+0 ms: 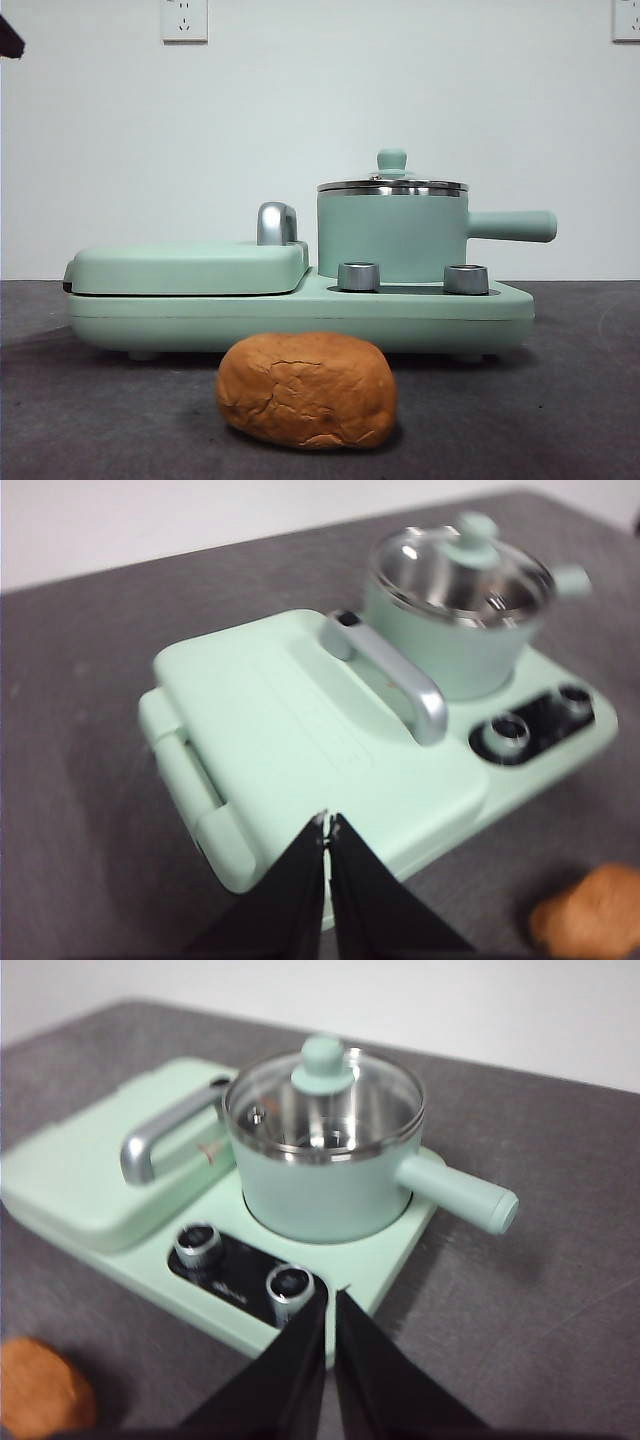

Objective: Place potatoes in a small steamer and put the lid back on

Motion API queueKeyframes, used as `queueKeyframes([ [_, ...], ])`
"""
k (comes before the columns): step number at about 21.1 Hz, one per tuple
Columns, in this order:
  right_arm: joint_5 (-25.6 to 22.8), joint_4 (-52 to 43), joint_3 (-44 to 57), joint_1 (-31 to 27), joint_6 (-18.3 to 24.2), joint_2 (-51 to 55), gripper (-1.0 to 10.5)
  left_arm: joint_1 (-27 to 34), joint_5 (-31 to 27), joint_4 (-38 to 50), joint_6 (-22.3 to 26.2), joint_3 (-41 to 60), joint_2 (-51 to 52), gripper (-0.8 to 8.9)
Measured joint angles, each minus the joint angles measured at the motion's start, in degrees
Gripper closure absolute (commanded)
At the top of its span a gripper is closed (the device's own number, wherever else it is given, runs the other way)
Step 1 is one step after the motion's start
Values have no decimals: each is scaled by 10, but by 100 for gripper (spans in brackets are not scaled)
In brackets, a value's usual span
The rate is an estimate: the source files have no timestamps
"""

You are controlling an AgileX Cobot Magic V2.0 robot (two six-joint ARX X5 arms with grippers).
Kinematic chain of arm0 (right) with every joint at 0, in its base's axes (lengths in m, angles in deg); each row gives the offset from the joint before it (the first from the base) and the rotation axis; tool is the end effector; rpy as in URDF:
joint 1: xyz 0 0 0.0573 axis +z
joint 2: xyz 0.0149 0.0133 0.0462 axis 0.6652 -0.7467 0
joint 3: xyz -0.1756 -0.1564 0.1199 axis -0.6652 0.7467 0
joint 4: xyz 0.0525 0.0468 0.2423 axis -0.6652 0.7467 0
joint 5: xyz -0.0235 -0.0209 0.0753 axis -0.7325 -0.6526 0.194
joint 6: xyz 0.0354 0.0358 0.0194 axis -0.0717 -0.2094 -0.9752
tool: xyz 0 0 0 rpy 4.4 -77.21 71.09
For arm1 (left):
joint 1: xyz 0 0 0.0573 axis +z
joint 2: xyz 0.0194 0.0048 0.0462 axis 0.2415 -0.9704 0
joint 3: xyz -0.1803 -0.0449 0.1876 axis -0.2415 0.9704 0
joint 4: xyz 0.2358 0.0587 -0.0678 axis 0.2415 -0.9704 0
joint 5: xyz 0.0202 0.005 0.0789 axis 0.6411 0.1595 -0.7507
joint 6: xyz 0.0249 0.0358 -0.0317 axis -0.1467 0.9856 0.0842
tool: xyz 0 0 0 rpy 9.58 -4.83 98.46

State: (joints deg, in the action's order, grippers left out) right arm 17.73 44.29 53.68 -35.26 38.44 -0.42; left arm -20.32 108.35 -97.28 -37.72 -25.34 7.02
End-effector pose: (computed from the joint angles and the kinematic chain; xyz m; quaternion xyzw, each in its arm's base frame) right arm 0.1099 0.0244 0.2786 -0.0177 0.1560 0.2658 0.9512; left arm 0.1380 -0.0280 0.3023 0.0722 0.1695 -0.2910 0.9388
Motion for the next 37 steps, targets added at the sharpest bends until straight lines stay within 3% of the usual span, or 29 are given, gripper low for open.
queueKeyframes([
  [5,-1,13,-2,8,76,-28,931,-20,0,0,124,-2,0,804],
  [7,-1,16,-2,11,104,-32,893,-22,0,0,149,-2,0,733],
  [11,-1,23,-2,11,142,-34,720,-26,0,2,165,-2,0,529],
  [17,-1,23,-2,11,153,-33,713,-42,1,3,171,-2,0,537],
  [24,-1,17,-2,11,141,-33,714,-61,1,65,125,-2,-19,537],
  [37,-1,3,-2,11,109,-33,714,-132,-15,292,-5,-5,-162,537],
])
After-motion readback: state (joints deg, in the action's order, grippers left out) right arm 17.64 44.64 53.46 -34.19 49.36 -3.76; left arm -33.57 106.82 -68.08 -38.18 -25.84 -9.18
